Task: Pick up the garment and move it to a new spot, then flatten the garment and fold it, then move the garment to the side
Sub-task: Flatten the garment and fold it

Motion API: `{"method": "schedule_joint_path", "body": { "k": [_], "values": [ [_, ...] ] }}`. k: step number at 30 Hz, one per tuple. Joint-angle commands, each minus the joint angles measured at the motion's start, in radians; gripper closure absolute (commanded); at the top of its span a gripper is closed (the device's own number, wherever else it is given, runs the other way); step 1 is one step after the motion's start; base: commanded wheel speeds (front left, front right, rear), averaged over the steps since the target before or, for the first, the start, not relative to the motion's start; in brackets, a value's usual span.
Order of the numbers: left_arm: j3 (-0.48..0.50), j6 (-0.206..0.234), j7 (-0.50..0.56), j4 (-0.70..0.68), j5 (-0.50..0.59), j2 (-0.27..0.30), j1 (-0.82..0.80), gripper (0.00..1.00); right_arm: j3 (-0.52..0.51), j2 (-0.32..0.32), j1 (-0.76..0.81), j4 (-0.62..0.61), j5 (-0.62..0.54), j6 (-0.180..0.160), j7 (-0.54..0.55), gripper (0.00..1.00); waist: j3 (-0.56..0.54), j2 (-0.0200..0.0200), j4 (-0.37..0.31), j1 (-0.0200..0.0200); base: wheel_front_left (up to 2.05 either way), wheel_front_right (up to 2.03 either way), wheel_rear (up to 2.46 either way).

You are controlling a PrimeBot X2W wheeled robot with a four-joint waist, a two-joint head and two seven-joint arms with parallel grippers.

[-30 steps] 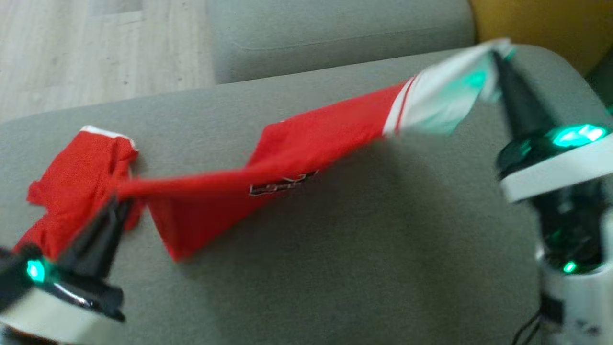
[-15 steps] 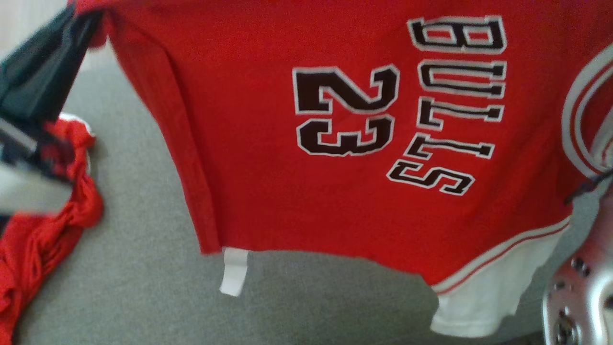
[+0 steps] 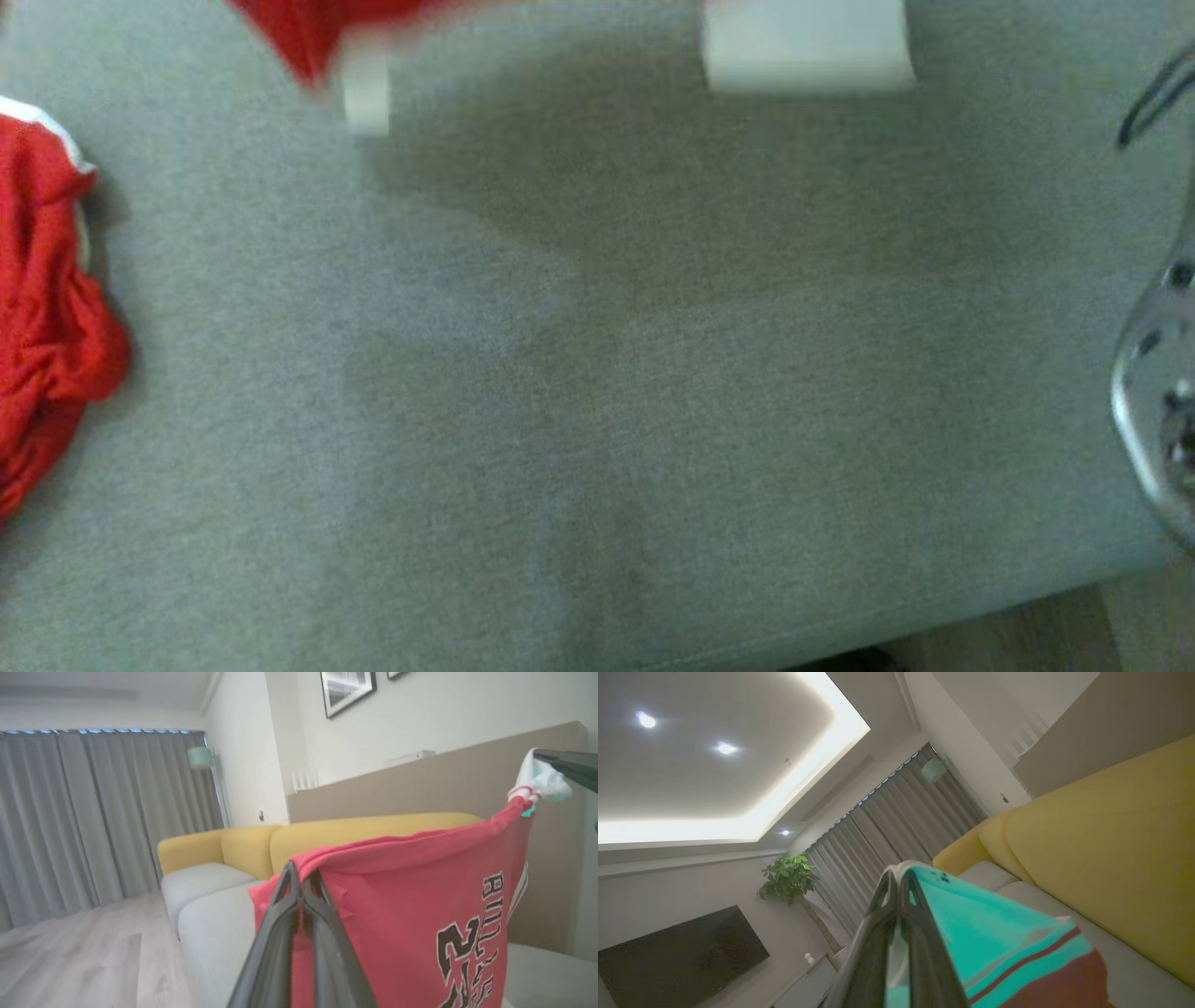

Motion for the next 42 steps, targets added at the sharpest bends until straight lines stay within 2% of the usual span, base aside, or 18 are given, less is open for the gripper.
{"method": "schedule_joint_path", "body": {
  "k": [1,4,7,10,14,17,22,23,32,39,42],
  "values": [
    [0.026,0.002,-0.031,0.004,0.012,0.030,-0.059,1.00,0.023,0.008,-0.040,-0.009,0.017,0.008,-0.027,1.00,0.022,0.0001,-0.005,-0.0003,0.00,0.00,0.00],
    [-0.031,0.002,-0.126,0.085,0.025,0.018,-0.070,1.00,0.089,0.008,-0.010,0.042,0.029,0.008,-0.089,1.00,-0.004,0.0001,-0.010,-0.0003,0.00,0.00,0.00],
    [-0.056,0.002,-0.211,0.125,0.014,0.017,-0.005,1.00,0.131,0.008,0.091,0.054,0.046,0.008,-0.122,1.00,-0.030,0.0001,-0.015,-0.0003,0.00,0.00,0.00],
    [-0.075,0.004,-0.281,0.124,0.002,0.019,0.117,1.00,0.161,0.008,0.240,0.022,0.068,0.008,-0.134,1.00,-0.050,0.0001,-0.019,-0.0003,0.00,0.00,0.00],
    [-0.095,0.039,-0.331,0.074,-0.007,0.028,0.329,1.00,0.165,0.008,0.479,-0.036,0.060,0.008,-0.140,1.00,-0.075,0.0001,-0.023,-0.0003,0.00,0.00,0.00],
    [-0.126,0.071,-0.348,0.039,-0.005,0.033,0.507,1.00,0.175,0.008,0.667,-0.067,0.025,0.008,-0.126,1.00,-0.104,0.0001,-0.022,-0.0003,0.00,0.00,0.00],
    [-0.158,0.121,-0.364,-0.008,-0.009,0.021,0.766,1.00,0.135,0.008,0.937,-0.127,-0.038,0.008,-0.134,1.00,-0.150,0.0001,-0.008,-0.0003,0.00,0.00,0.00],
    [-0.158,0.121,-0.364,-0.008,-0.009,0.021,0.766,1.00,0.135,0.008,0.937,-0.127,-0.038,0.008,-0.134,1.00,-0.150,0.0001,-0.008,-0.0003,0.00,0.00,0.00],
    [-0.143,0.181,-0.369,-0.108,0.012,-0.003,1.097,1.00,0.120,0.008,1.284,-0.278,-0.174,0.008,-0.058,1.00,-0.218,0.0001,0.001,-0.0003,0.00,0.00,0.00],
    [-0.120,0.232,-0.369,-0.234,0.035,-0.004,1.300,1.00,0.092,0.008,1.538,-0.469,-0.177,0.008,0.013,1.00,-0.215,0.0001,0.018,-0.0003,0.00,0.00,0.00],
    [-0.098,0.245,-0.369,-0.273,0.030,0.000,1.352,1.00,0.077,0.008,1.593,-0.543,-0.156,0.008,0.030,1.00,-0.201,0.0001,0.022,-0.0003,0.00,0.00,0.00]
  ]
}}
